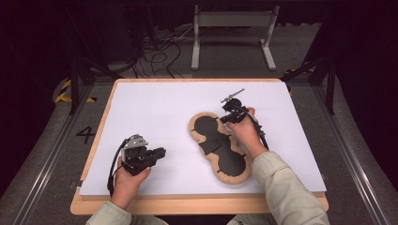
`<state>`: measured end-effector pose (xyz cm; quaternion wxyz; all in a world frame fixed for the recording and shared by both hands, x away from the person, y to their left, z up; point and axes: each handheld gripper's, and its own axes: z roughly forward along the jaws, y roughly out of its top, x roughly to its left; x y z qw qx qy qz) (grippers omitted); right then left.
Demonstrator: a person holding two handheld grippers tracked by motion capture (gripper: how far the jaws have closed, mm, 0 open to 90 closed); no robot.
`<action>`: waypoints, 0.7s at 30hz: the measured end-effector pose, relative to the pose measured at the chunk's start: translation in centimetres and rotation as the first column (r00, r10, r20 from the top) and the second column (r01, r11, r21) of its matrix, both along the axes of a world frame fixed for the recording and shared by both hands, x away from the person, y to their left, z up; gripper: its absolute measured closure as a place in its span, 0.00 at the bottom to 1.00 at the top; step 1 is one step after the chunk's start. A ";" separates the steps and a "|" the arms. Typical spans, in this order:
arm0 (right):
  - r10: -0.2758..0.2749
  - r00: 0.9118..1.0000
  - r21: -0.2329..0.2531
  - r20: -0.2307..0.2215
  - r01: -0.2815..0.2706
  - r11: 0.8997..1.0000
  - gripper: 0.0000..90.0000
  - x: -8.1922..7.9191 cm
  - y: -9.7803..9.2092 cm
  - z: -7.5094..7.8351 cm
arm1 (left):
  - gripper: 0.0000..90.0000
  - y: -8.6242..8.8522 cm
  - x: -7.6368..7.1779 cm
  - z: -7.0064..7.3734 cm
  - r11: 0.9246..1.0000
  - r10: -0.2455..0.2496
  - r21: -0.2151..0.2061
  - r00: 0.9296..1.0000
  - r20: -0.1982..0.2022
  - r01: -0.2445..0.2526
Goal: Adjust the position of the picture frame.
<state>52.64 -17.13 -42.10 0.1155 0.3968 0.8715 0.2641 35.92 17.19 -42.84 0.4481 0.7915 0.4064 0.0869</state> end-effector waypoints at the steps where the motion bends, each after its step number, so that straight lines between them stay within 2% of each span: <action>1: 0.020 1.000 -0.001 0.001 -0.020 1.000 1.00 -0.1 0.7 0.0 | 0.91 0.2 0.0 0.0 1.000 0.006 -0.003 1.000 -0.001 -0.006; 4: 0.070 0.998 -0.009 0.008 -0.070 0.997 1.00 -0.3 2.9 -0.1 | 0.90 0.8 0.1 -0.1 1.000 0.024 -0.006 1.000 0.007 -0.024; 5: 0.070 0.998 -0.009 0.008 -0.070 0.997 1.00 -0.3 2.9 -0.1 | 0.90 0.8 0.1 -0.1 1.000 0.024 -0.006 1.000 0.007 -0.024; 6: 0.092 0.996 -0.002 0.007 -0.092 0.996 1.00 -0.4 3.7 -0.2 | 0.90 0.9 0.0 -0.1 1.000 0.027 -0.010 1.000 -0.002 -0.027; 8: 0.148 0.989 0.004 0.013 -0.148 0.989 1.00 -0.8 5.1 -0.3 | 0.90 1.1 0.1 -0.1 0.999 0.035 -0.013 0.999 0.004 -0.035; 9: 0.159 0.987 0.004 0.016 -0.159 0.987 1.00 -1.0 5.5 -0.3 | 0.90 1.2 0.2 -0.1 0.999 0.036 -0.013 0.999 0.007 -0.036; 10: 0.154 0.988 -0.020 0.032 -0.153 0.988 1.00 -1.3 5.8 -0.2 | 0.90 1.3 0.2 -0.1 0.999 0.038 -0.018 0.999 -0.001 -0.038; 11: 0.137 0.989 -0.015 0.049 -0.136 0.991 1.00 -1.5 5.8 0.1 | 0.89 1.3 0.2 -0.1 0.999 0.041 -0.021 0.999 -0.002 -0.041; 13: 0.099 0.992 0.025 0.079 -0.101 0.995 1.00 -1.9 5.5 1.0 | 0.88 1.4 0.4 -0.1 0.999 0.041 -0.021 0.999 0.002 -0.041; 14: 0.101 0.991 0.042 0.087 -0.105 0.994 1.00 -2.1 5.4 1.4 | 0.86 1.5 0.5 -0.1 0.999 0.040 -0.022 0.999 0.002 -0.040; 15: 0.118 0.989 0.065 0.088 -0.124 0.990 1.00 -2.5 5.3 2.0 | 0.83 1.5 0.6 -0.1 0.999 0.040 -0.023 0.999 0.000 -0.040; 16: 0.133 0.987 0.067 0.087 -0.139 0.988 1.00 -2.9 5.3 2.5 | 0.81 1.5 0.7 -0.1 0.999 0.042 -0.022 0.999 0.003 -0.042; 20: 0.218 0.973 0.043 0.080 -0.222 0.974 1.00 -4.8 5.5 3.9 | 0.76 1.5 1.0 0.1 0.999 0.049 -0.010 0.999 0.017 -0.048; 21: 0.244 0.966 0.040 0.080 -0.248 0.968 1.00 -5.3 5.5 4.2 | 0.75 1.5 1.0 0.1 0.999 0.052 -0.018 0.999 0.009 -0.051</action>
